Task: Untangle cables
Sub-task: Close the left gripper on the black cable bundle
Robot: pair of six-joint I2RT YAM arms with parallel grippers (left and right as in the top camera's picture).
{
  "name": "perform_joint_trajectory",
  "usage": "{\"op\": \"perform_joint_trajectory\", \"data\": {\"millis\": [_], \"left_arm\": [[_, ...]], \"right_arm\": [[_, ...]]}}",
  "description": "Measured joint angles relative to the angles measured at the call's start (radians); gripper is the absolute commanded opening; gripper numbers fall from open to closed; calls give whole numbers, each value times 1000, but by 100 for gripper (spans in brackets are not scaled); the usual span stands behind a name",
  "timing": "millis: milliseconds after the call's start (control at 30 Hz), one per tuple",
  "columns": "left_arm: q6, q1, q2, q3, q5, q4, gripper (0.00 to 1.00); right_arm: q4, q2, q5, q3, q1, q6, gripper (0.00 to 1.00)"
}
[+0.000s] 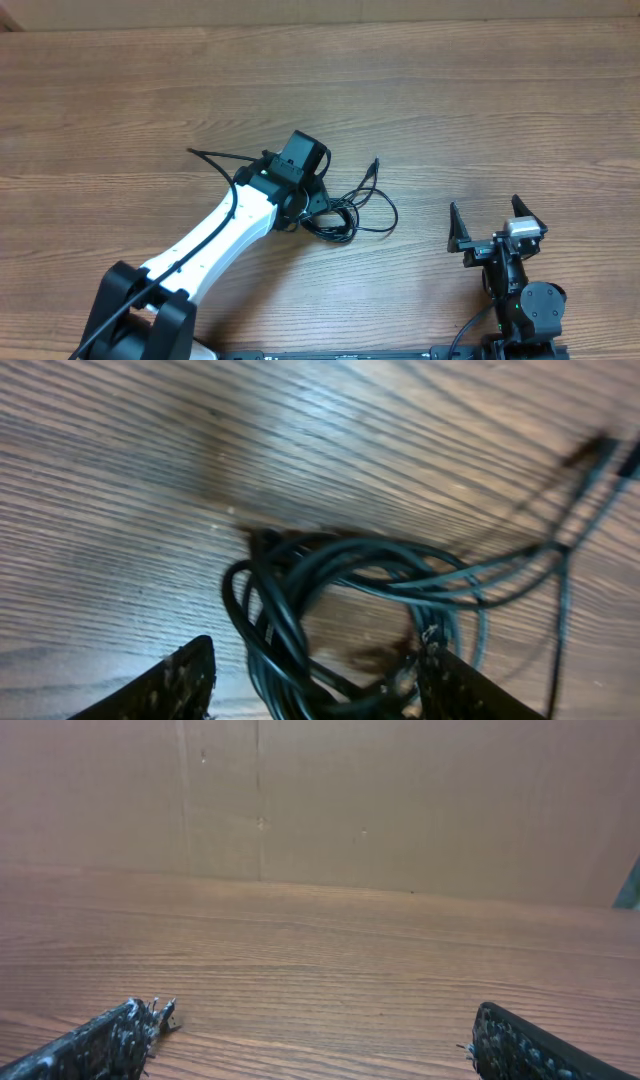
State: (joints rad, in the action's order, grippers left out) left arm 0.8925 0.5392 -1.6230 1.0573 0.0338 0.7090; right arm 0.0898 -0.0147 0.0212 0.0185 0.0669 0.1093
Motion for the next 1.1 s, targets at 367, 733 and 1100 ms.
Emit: {"op": "perform_joint_trajectory", "data": {"millis": [367,733,1100], "left_arm": [[8,-4,-116,0,-2,1,4],[191,-94,-124,133,2,300,7],[707,-233,-124,201,365,339,59]], "right_arm": [[0,0,0,0,0,0,100],[0,0,0,0,0,0,100],[-1,0,0,0,0,0,100]]}}
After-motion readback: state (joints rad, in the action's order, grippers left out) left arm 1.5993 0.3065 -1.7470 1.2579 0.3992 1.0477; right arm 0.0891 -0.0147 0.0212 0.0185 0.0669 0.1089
